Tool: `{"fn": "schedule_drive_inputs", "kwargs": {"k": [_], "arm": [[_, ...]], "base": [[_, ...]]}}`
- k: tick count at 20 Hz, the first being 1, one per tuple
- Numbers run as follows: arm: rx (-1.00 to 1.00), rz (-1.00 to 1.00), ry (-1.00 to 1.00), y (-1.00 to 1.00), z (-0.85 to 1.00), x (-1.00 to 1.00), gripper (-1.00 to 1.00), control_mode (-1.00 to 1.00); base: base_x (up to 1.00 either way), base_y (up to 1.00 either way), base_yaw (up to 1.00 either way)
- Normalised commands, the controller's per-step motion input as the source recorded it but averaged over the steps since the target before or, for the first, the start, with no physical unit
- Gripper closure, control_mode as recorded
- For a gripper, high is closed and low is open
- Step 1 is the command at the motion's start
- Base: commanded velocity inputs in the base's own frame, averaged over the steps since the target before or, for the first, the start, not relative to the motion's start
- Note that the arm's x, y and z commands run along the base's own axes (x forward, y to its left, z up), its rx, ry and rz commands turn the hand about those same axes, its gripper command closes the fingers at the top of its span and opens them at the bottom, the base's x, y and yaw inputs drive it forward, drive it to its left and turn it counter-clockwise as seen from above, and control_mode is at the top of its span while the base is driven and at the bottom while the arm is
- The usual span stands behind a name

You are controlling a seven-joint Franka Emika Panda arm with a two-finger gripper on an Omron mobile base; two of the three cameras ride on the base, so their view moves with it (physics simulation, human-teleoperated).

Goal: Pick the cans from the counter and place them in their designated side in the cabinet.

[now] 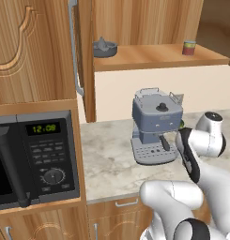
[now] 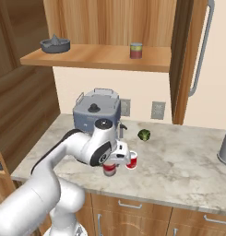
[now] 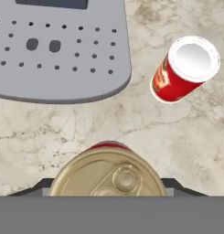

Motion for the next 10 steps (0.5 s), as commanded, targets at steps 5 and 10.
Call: {"fn": "schedule_drive_inputs", "kwargs": {"k": [5, 10], "arm": [[-0.03, 0.01, -0.12, 0.0, 0.51, -0.35, 1.0, -1.0], [-0.03, 0.02, -0.15, 0.0, 0.46, -0.39, 1.0, -1.0]], "base": [[0.0, 0.0, 0.0], [0.0, 0.0, 0.0]]}}
